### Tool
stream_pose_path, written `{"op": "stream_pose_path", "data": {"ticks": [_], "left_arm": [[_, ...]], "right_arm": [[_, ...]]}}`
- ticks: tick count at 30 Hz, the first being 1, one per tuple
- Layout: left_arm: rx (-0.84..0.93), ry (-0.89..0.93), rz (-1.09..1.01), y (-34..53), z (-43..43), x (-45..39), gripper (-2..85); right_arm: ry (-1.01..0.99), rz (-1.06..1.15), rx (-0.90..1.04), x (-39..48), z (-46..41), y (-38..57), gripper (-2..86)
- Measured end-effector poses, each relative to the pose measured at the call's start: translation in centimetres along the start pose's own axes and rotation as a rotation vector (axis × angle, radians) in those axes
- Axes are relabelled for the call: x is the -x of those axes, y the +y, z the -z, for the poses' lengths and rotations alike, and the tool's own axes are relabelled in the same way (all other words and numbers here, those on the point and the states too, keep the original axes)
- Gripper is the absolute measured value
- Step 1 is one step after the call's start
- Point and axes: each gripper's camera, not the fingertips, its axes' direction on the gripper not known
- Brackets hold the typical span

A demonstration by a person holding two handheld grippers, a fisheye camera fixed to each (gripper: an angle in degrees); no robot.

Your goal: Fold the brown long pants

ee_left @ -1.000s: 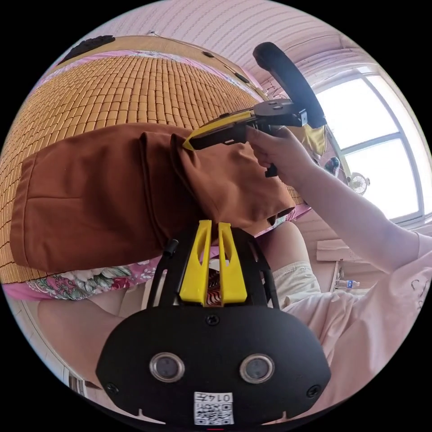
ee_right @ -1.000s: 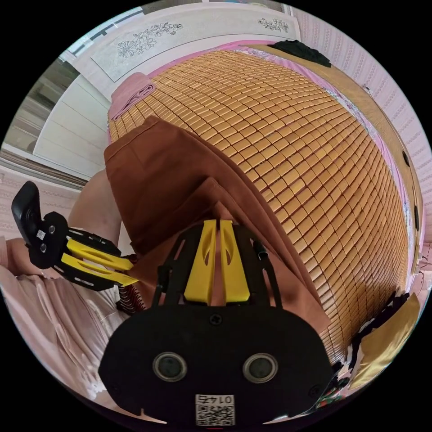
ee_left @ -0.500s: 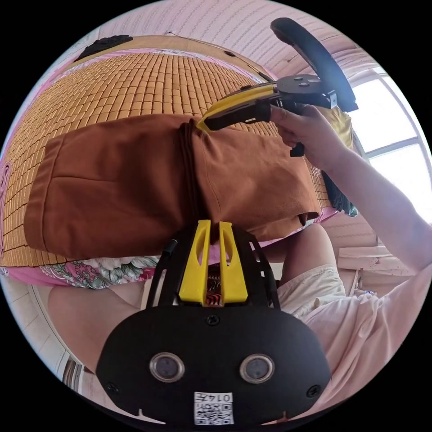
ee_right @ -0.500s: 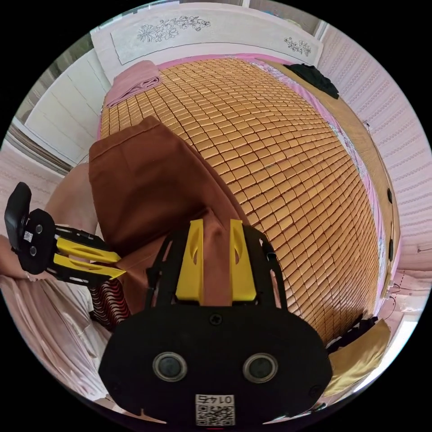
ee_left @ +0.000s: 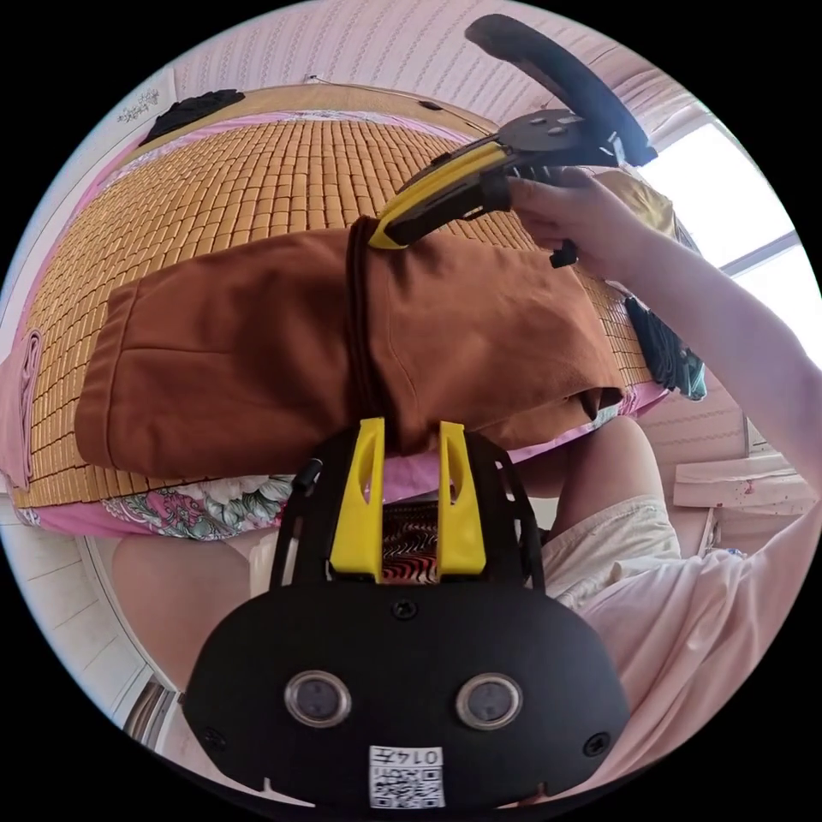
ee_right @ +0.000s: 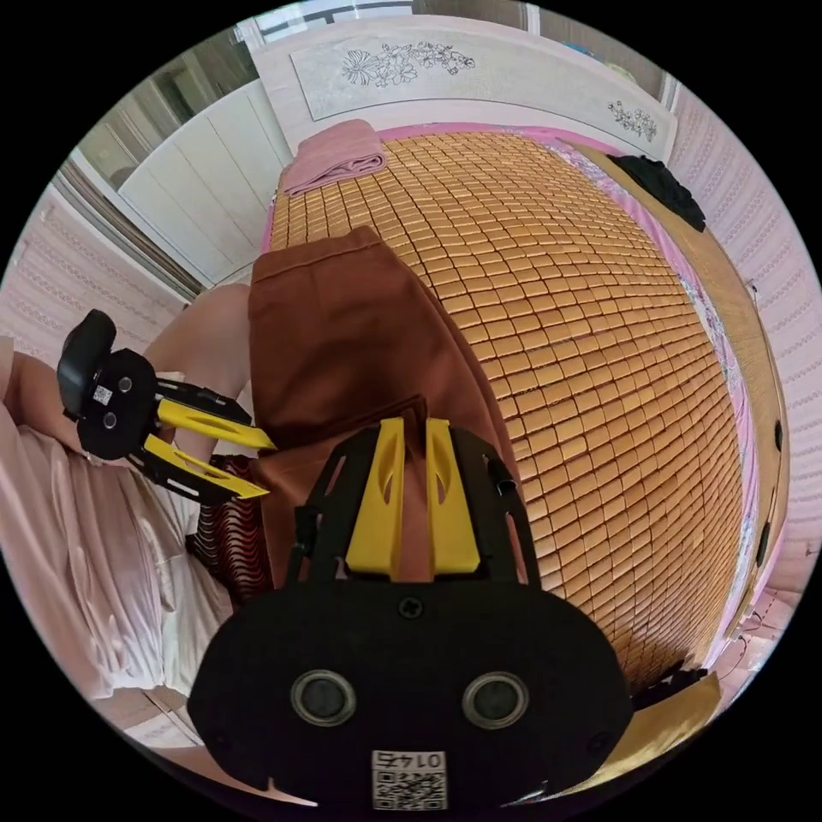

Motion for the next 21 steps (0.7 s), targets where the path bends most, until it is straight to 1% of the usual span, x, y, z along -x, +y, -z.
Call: {"op": "stream_pose_path", "data": {"ticks": [3,6,9,11,13,15,18,19,21], "left_arm": [[0.010,-0.052,0.002,0.3,0.7,-0.4,12.2],[0.001,-0.035,0.017,0.6,1.4,-0.2,12.9],[-0.038,0.033,-0.007,0.8,2.4,-0.1,9.9],[-0.119,0.054,-0.049,1.2,4.5,-0.4,5.8],[-0.191,0.054,-0.085,1.7,6.7,-0.8,4.7],[-0.249,0.074,-0.096,2.3,9.8,-0.7,4.3],[-0.316,0.090,-0.019,4.0,15.9,1.6,4.3],[-0.331,0.058,0.046,4.9,17.9,3.5,4.5],[-0.304,0.029,0.167,6.1,19.2,7.3,5.7]], "right_arm": [[-0.009,-0.025,-0.105,0.0,3.3,2.8,2.9],[-0.004,-0.036,-0.167,0.3,6.1,4.8,2.7],[0.024,-0.041,-0.205,0.7,8.4,6.1,2.7],[0.039,-0.042,-0.243,0.7,10.9,7.0,2.8],[0.042,-0.023,-0.262,0.6,12.9,6.8,3.0],[0.033,0.023,-0.282,0.5,14.8,5.4,3.3],[-0.074,0.087,-0.292,0.3,15.7,-0.2,4.4],[-0.112,0.081,-0.288,0.3,14.5,-3.0,5.1],[-0.096,0.049,-0.220,0.1,10.8,-6.7,6.3]]}}
